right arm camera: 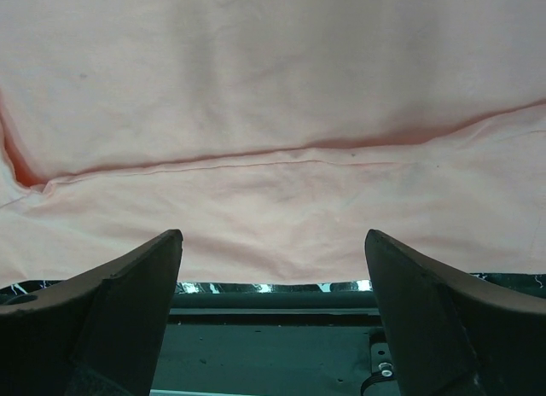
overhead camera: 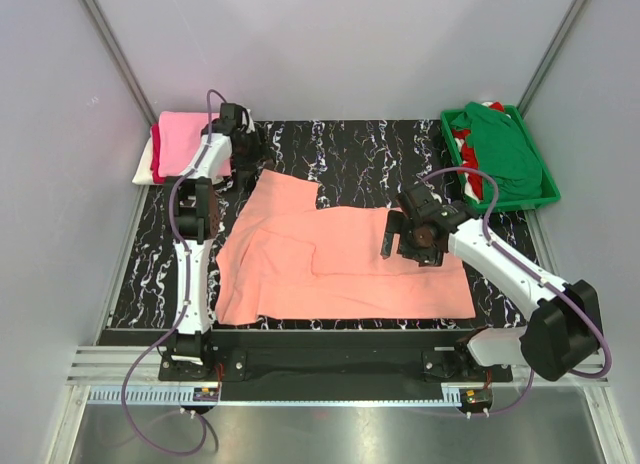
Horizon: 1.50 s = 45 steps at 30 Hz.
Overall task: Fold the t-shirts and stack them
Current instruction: Fold the tshirt
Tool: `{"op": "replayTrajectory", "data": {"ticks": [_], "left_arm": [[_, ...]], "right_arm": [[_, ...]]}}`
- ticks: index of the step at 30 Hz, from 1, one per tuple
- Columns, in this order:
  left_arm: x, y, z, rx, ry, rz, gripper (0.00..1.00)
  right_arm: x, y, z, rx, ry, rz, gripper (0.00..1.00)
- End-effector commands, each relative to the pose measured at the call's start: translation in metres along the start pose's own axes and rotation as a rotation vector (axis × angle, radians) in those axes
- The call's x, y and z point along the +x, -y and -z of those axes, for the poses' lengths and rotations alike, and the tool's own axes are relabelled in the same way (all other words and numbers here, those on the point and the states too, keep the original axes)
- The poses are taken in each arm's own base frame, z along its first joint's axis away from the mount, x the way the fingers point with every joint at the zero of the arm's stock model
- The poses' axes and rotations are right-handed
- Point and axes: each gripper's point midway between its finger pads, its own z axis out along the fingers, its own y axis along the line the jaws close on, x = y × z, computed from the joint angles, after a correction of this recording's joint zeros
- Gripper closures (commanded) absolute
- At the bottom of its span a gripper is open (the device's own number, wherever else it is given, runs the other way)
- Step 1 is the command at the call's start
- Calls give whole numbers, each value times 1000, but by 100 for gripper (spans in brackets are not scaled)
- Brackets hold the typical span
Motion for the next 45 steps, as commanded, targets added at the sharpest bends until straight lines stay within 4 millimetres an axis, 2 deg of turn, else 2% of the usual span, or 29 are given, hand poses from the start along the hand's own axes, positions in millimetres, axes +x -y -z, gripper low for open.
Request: {"op": "replayTrajectory", "data": {"ticks": [1, 6, 7, 10, 13, 14, 16, 17, 19, 22, 24, 25, 26, 28, 29, 30, 32, 34, 37, 40, 43, 45], "left_arm": [[3, 18, 1, 52, 6, -24, 33], [15, 18, -4, 38, -5, -20, 40], [20, 16, -7, 31, -17, -17, 46], [25, 18, -11, 42, -34, -13, 50], [27, 17, -15, 45, -43, -3, 61], [27, 17, -15, 45, -43, -1, 69], [26, 17, -15, 46, -42, -3, 78], [24, 18, -13, 41, -36, -9, 90], [21, 19, -10, 41, -32, -15, 100], [15, 23, 1, 38, -20, -36, 100], [9, 28, 17, 36, -2, -49, 100], [1, 34, 34, 38, 26, -62, 100], [-1, 36, 43, 35, 34, -64, 100], [1, 39, 58, 33, 42, -67, 100], [-7, 48, 79, 43, 79, -81, 100], [2, 45, 82, 35, 65, -77, 100], [-3, 56, 104, 58, 108, -92, 100], [5, 56, 116, 52, 107, -86, 100], [11, 57, 125, 62, 124, -88, 100], [12, 58, 134, 57, 136, -81, 100], [10, 54, 141, 48, 144, -70, 100], [7, 49, 143, 42, 150, -59, 100]], "right_arm": [[-3, 5, 6, -12, 27, 2, 5], [-1, 10, 1, -1, 18, -12, 5], [-1, 10, 1, -3, 18, -12, 5], [-1, 11, 3, -6, 23, -16, 5], [0, 17, 2, 5, 25, -24, 5], [1, 18, 1, 7, 22, -26, 5], [1, 20, -1, 2, 14, -35, 5], [0, 20, -3, -4, 12, -35, 5], [-3, 21, -3, -3, 13, -35, 5], [-20, 24, -2, -1, 35, -50, 5], [-40, 30, -1, 7, 58, -86, 5], [-48, 34, -1, 12, 65, -105, 5], [-64, 41, -3, 23, 74, -146, 5], [-81, 54, -6, 49, 85, -182, 5], [-98, 63, -10, 69, 96, -216, 6], [-106, 68, -14, 79, 98, -225, 6], [-126, 73, -25, 98, 92, -238, 9], [-141, 84, -34, 124, 94, -268, 11], [-171, 103, -56, 207, 97, -291, 17], [-184, 115, -69, 252, 100, -314, 21], [-199, 127, -94, 310, 95, -321, 25], [-204, 131, -103, 328, 94, -323, 26]]}}
